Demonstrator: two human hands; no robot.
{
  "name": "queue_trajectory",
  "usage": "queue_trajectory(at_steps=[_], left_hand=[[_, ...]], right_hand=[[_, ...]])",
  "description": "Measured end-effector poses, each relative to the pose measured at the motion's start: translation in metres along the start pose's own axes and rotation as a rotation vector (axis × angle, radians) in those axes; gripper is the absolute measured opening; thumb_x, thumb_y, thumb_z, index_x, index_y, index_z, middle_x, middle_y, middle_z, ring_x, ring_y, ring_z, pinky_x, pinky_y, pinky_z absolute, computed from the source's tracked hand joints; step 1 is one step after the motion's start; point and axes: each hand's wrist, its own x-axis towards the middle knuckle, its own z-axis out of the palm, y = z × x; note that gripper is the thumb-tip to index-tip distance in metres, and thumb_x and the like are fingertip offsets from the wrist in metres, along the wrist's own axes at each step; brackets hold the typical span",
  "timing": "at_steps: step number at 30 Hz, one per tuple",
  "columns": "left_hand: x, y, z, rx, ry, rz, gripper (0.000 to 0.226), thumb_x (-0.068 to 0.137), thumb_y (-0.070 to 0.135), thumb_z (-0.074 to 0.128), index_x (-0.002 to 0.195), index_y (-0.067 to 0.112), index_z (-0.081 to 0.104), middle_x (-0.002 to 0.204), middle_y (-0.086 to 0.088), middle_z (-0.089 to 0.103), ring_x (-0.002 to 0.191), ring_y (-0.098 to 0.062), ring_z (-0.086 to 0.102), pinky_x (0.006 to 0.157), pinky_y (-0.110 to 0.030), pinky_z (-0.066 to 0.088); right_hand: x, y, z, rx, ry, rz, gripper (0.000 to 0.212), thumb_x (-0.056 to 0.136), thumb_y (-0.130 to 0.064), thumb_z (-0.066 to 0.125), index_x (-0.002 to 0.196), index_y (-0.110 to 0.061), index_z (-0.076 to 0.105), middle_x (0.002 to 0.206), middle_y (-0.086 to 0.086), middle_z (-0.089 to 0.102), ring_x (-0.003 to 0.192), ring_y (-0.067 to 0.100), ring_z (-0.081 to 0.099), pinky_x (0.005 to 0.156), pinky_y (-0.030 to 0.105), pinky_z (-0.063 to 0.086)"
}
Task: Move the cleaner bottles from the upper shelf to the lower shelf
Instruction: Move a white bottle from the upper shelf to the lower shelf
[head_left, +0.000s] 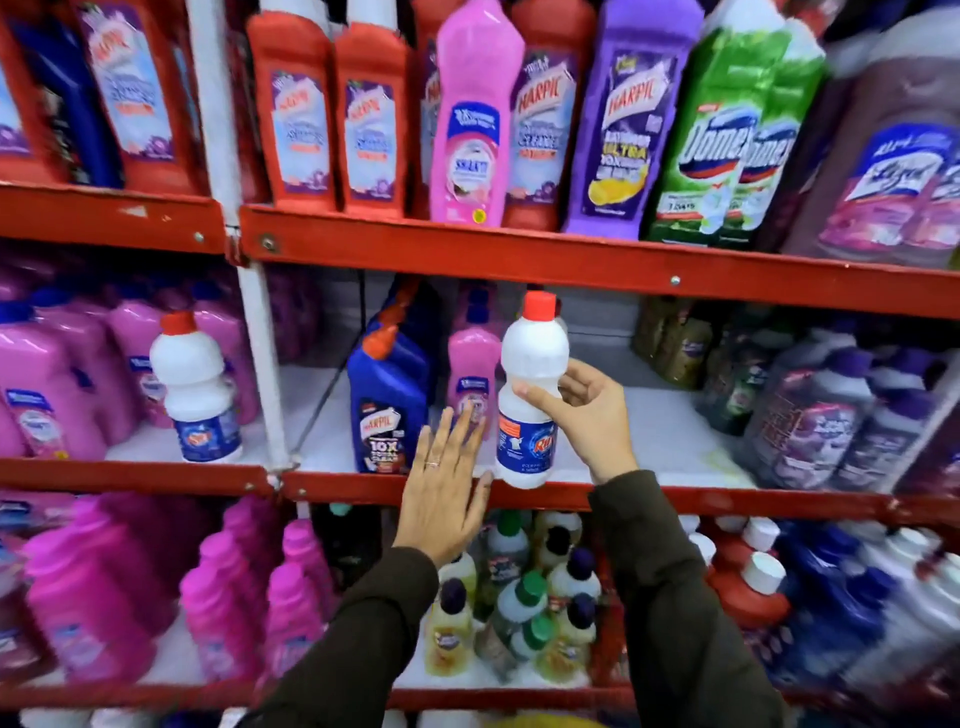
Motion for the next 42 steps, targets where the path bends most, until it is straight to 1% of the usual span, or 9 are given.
queue_trajectory(at_steps=[5, 7, 9, 13, 17, 22, 32, 37, 42], left_hand=[[0.019, 0.010, 0.022, -0.047, -0.110, -0.125, 0.064, 0.103, 0.037, 0.036, 0.160, 0.009, 0.032, 0.171, -0.010, 0.028, 0.160, -0.026, 0.021, 0.133, -0.043, 0.005], [0.024, 0.010, 0.025, -0.028, -0.115, -0.157, 0.067, 0.101, 0.041, 0.029, 0.158, 0.007, 0.037, 0.169, -0.011, 0.032, 0.159, -0.027, 0.025, 0.133, -0.043, 0.006], [0.024, 0.010, 0.028, 0.001, -0.112, -0.166, 0.070, 0.100, 0.043, 0.025, 0.158, 0.006, 0.037, 0.169, -0.012, 0.033, 0.159, -0.028, 0.025, 0.133, -0.045, 0.008], [0.023, 0.009, 0.033, 0.030, -0.089, -0.181, 0.069, 0.099, 0.042, 0.027, 0.158, 0.008, 0.038, 0.167, -0.011, 0.036, 0.159, -0.028, 0.026, 0.133, -0.045, 0.007], [0.023, 0.006, 0.037, 0.063, -0.073, -0.172, 0.067, 0.100, 0.042, 0.032, 0.159, 0.010, 0.037, 0.167, -0.009, 0.036, 0.160, -0.026, 0.022, 0.131, -0.040, -0.001], [0.023, 0.005, 0.039, 0.066, -0.057, -0.178, 0.065, 0.099, 0.041, 0.036, 0.158, 0.012, 0.040, 0.166, -0.008, 0.038, 0.160, -0.025, 0.019, 0.131, -0.041, 0.002], [0.022, 0.003, 0.045, 0.087, -0.045, -0.176, 0.066, 0.100, 0.041, 0.035, 0.160, 0.014, 0.035, 0.170, -0.008, 0.031, 0.161, -0.025, 0.008, 0.132, -0.043, 0.001], [0.022, 0.003, 0.045, 0.094, -0.058, -0.175, 0.066, 0.101, 0.042, 0.032, 0.161, 0.014, 0.032, 0.171, -0.008, 0.026, 0.161, -0.025, 0.005, 0.132, -0.043, -0.001], [0.022, 0.005, 0.037, 0.057, -0.109, -0.189, 0.067, 0.103, 0.045, 0.031, 0.163, 0.015, 0.026, 0.174, -0.008, 0.018, 0.162, -0.025, 0.000, 0.132, -0.044, -0.003]], right_hand=[[0.020, 0.033, -0.035, -0.058, 0.100, 0.030, 0.047, 0.075, -0.008, 0.087, 0.118, -0.002, 0.069, 0.112, 0.011, 0.077, 0.101, 0.020, 0.075, 0.082, 0.027, 0.060], [0.029, 0.043, -0.040, -0.046, 0.140, 0.036, 0.048, 0.075, -0.005, 0.086, 0.119, 0.001, 0.066, 0.116, 0.015, 0.075, 0.102, 0.021, 0.074, 0.083, 0.026, 0.059], [0.038, 0.051, -0.042, -0.033, 0.174, 0.032, 0.047, 0.075, -0.004, 0.086, 0.117, 0.000, 0.066, 0.115, 0.013, 0.075, 0.098, 0.015, 0.074, 0.080, 0.020, 0.058], [0.054, 0.063, -0.038, -0.001, 0.215, 0.038, 0.043, 0.075, -0.003, 0.086, 0.109, -0.015, 0.063, 0.102, -0.009, 0.072, 0.085, -0.010, 0.071, 0.073, 0.011, 0.056], [0.067, 0.080, -0.030, 0.013, 0.236, 0.058, 0.047, 0.075, -0.007, 0.087, 0.114, -0.014, 0.063, 0.111, 0.001, 0.070, 0.093, -0.004, 0.067, 0.070, 0.011, 0.056], [0.076, 0.096, -0.021, 0.052, 0.270, 0.118, 0.047, 0.073, -0.015, 0.090, 0.110, -0.024, 0.062, 0.114, 0.001, 0.069, 0.103, 0.020, 0.069, 0.074, 0.021, 0.057], [0.082, 0.108, -0.020, -0.025, 0.295, 0.134, 0.056, 0.073, -0.021, 0.090, 0.120, -0.020, 0.060, 0.115, -0.002, 0.065, 0.104, 0.018, 0.065, 0.064, 0.008, 0.051], [0.080, 0.107, -0.017, -0.145, 0.300, 0.139, 0.059, 0.078, -0.027, 0.086, 0.129, -0.018, 0.056, 0.125, 0.002, 0.065, 0.107, 0.019, 0.061, 0.074, 0.014, 0.050], [0.067, 0.106, -0.018, -0.297, 0.247, 0.085, 0.078, 0.083, -0.030, 0.081, 0.148, -0.018, 0.039, 0.144, 0.007, 0.054, 0.132, 0.029, 0.053, 0.100, 0.036, 0.050]])
